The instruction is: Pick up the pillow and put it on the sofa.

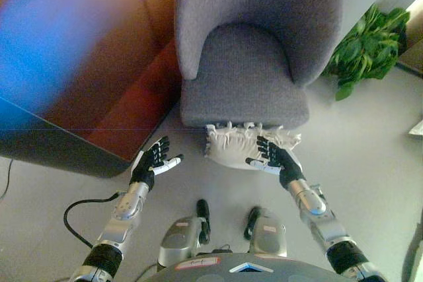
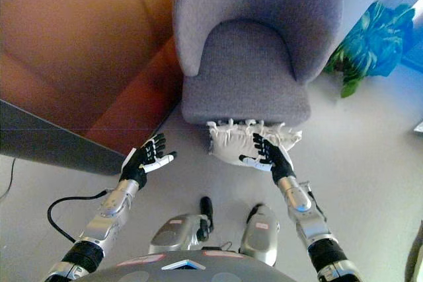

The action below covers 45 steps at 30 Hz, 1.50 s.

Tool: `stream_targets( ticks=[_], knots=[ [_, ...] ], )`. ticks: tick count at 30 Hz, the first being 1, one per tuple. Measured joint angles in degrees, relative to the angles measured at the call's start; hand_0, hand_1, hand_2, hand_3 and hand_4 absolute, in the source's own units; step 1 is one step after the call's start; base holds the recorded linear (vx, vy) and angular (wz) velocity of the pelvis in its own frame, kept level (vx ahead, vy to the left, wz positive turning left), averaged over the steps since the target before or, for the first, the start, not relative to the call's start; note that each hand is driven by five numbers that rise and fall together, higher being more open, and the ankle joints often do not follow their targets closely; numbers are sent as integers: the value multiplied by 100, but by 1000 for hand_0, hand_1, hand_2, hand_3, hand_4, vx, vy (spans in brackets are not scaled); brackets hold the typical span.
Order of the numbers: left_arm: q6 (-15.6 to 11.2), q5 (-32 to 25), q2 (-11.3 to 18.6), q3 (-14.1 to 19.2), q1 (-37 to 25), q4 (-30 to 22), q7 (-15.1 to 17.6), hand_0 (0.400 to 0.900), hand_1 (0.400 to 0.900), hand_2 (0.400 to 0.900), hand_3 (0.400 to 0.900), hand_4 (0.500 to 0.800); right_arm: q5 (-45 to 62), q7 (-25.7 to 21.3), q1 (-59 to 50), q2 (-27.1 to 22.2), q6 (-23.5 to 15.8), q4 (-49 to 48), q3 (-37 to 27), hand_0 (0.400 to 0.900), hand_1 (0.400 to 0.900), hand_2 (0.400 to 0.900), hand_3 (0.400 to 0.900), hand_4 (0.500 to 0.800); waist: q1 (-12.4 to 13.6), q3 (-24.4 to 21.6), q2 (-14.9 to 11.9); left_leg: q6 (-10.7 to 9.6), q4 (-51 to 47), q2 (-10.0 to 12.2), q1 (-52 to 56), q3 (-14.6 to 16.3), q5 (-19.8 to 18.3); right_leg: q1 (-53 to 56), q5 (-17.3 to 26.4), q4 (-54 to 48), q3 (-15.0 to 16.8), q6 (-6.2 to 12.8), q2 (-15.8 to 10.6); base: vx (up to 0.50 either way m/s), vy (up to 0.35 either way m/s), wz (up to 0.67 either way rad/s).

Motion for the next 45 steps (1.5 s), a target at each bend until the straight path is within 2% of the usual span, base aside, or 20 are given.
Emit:
stream_targets(
  ticks=[1,2,3,4,5,6,7,10,13,17,21,25,30,37,40,45],
  knots=[
    [-1,9,23,-99,-172,59,71,900,900,900,900,800,-501,-242,-150,-126,84,23,46,900,900,900,900,800,-160,130,-82,-19,69,-68,-82,-142,14,2,337,-405,124,57,-127,86,-246,57],
    [-24,11,24,-106,-325,62,193,900,900,900,900,800,-1180,-443,-352,-346,194,4,104,900,900,900,900,800,-210,269,-152,-96,206,-92,-215,-301,-20,7,677,-658,237,47,-264,19,-216,41],
    [-54,11,28,-104,-357,62,232,900,900,900,900,800,-1312,-511,-408,-389,199,8,99,900,900,900,900,800,-205,304,-176,-128,232,-89,-243,-338,-24,8,749,-702,244,-32,-290,43,-354,82],
    [-134,11,71,-104,-453,11,376,900,900,900,900,800,-1891,-820,-649,-512,297,35,170,900,900,900,900,800,-184,346,-257,-268,383,-98,-456,-475,-56,-12,779,-623,39,-71,-340,26,-323,73],
    [-173,10,77,-102,-511,14,425,900,900,900,900,800,-2048,-881,-803,-581,333,83,241,900,900,900,900,800,-188,373,-314,-324,410,-99,-506,-477,-62,-45,780,-569,-74,-73,-349,46,-299,85],
    [-241,6,45,-119,-746,30,583,900,900,900,900,800,-2493,-1066,-1322,-810,338,287,330,900,900,900,900,800,-207,505,-287,-501,634,-100,-877,-691,-116,19,1103,-534,-128,6,-238,34,-241,68],
    [-259,3,-38,-198,-959,9,632,900,900,900,900,800,-2699,-1219,-1603,-991,401,405,332,900,900,900,900,800,-233,676,-92,-614,755,66,-1033,-760,-117,-41,1221,-374,-219,-57,-146,10,-230,71],
    [-356,3,-289,-455,-1331,-66,729,900,900,900,900,800,-3267,-1445,-2252,-1435,602,599,339,900,900,900,900,800,-224,1006,363,-843,753,486,-1297,-748,51,-367,900,100,-467,-313,103,-26,-114,31],
    [-362,1,-338,-541,-1390,-143,751,900,900,900,900,800,-3567,-1680,-2744,-1541,679,685,418,900,900,900,900,800,-288,1066,397,-941,717,582,-1583,-651,121,-939,677,575,-348,-424,115,-16,-22,-21],
    [-380,2,-352,-529,-1707,-157,882,900,900,900,900,800,-3691,-2007,-3400,-1560,757,1047,673,900,900,900,900,800,-363,1194,394,-920,985,575,-2079,-494,81,-1625,605,971,-77,-455,79,-30,-26,-14],
    [-465,0,-363,-467,-2170,-155,1115,900,900,900,900,800,-3638,-2076,-3909,-1506,815,1534,1076,900,900,900,900,800,-339,1291,429,-909,1585,619,-2801,-456,-81,-2317,509,1442,60,-520,48,-53,-17,-4],
    [-504,-5,-357,-442,-2369,-143,1317,900,900,900,900,800,-3529,-2099,-4268,-1429,804,1768,1391,900,900,900,900,800,-322,1333,454,-899,2221,674,-3531,-480,-294,-2996,360,1980,195,-590,25,-53,-14,4],
    [-537,-13,-363,-449,-2507,-138,1380,900,900,900,900,800,-3332,-2109,-4540,-1335,788,1940,1499,900,900,900,900,800,-277,1379,452,-898,2937,720,-4466,-626,-474,-3843,146,2661,247,-654,-32,22,-14,7],
    [-560,-14,-357,-445,-2522,-120,1447,900,900,900,900,800,-3285,-2117,-4606,-1241,788,2050,1510,900,900,900,900,800,-197,1384,446,-916,3291,717,-4964,-733,-514,-4285,30,3046,264,-709,-69,-8,3,9],
    [-600,-49,-303,-455,-2589,-124,1581,900,900,900,900,800,-3190,-2363,-5096,-1105,762,2465,1629,900,900,900,900,800,-182,1413,382,-920,3578,679,-5422,-822,-525,-4720,-30,3336,368,-692,-85,-30,-1,20],
    [-683,-71,-173,-458,-2827,-272,1625,900,900,900,900,800,-2793,-2466,-6011,-1015,797,3152,1707,900,900,900,900,800,-143,1413,383,-931,3879,626,-6052,-901,-510,-5327,-116,3692,407,-721,-158,-15,6,11]
  ],
)
